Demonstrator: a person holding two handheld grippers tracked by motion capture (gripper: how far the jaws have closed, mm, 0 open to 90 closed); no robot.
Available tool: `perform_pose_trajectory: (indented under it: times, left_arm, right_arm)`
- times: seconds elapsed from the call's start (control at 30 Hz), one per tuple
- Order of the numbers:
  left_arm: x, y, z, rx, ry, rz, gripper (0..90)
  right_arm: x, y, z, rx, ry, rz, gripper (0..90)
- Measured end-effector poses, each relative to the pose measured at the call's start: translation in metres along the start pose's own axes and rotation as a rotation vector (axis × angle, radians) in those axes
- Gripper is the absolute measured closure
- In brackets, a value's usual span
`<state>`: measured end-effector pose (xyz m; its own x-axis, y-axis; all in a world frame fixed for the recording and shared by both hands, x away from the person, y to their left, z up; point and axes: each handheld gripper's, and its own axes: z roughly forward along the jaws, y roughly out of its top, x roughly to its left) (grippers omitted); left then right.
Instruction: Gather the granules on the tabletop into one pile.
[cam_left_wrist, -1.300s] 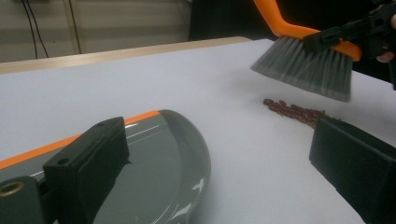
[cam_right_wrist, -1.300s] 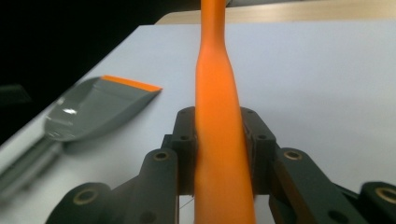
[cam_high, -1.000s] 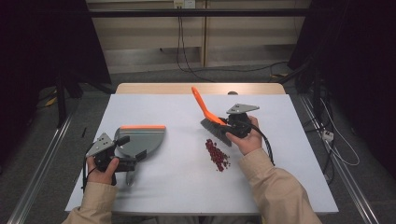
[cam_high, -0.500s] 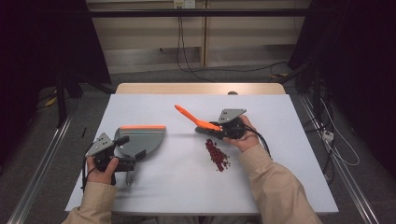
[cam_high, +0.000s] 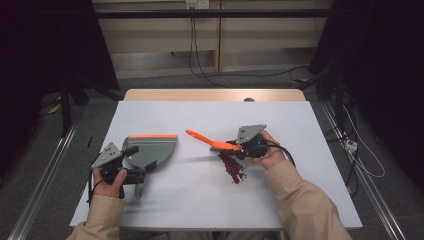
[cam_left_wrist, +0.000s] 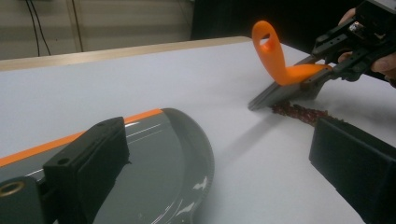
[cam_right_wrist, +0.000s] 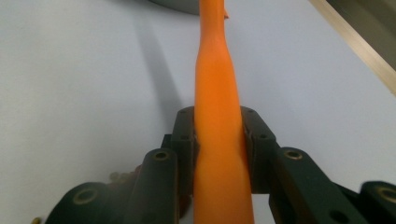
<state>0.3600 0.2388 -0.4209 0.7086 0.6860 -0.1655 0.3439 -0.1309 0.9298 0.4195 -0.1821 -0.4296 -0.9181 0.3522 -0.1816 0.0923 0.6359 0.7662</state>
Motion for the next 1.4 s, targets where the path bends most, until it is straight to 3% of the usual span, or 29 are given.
perform_pose_trajectory:
  times: [0.23,0.93,1.07,1.23,1.4]
  left_arm:
    - [0.0,0.0,0.0,0.0,-0.002,0.004,4.3]
    - [-0.002,0.0,0.001,0.002,-0.003,0.006,4.3]
    - [-0.002,0.0,0.001,0.004,-0.004,0.009,4.3]
    - [-0.002,0.0,0.001,0.002,-0.003,0.008,4.3]
    - [-0.002,0.0,0.001,0.0,-0.003,0.007,4.3]
  right_arm:
    - [0.008,-0.002,-0.005,-0.014,0.028,0.0,71.1]
    - [0.03,-0.004,-0.012,-0.063,0.052,0.036,71.2]
    - [0.033,-0.002,-0.011,-0.064,0.062,0.025,71.2]
    - [0.034,0.0,-0.011,-0.071,0.052,0.036,71.3]
    - [0.029,0.004,-0.013,-0.108,0.019,0.077,71.3]
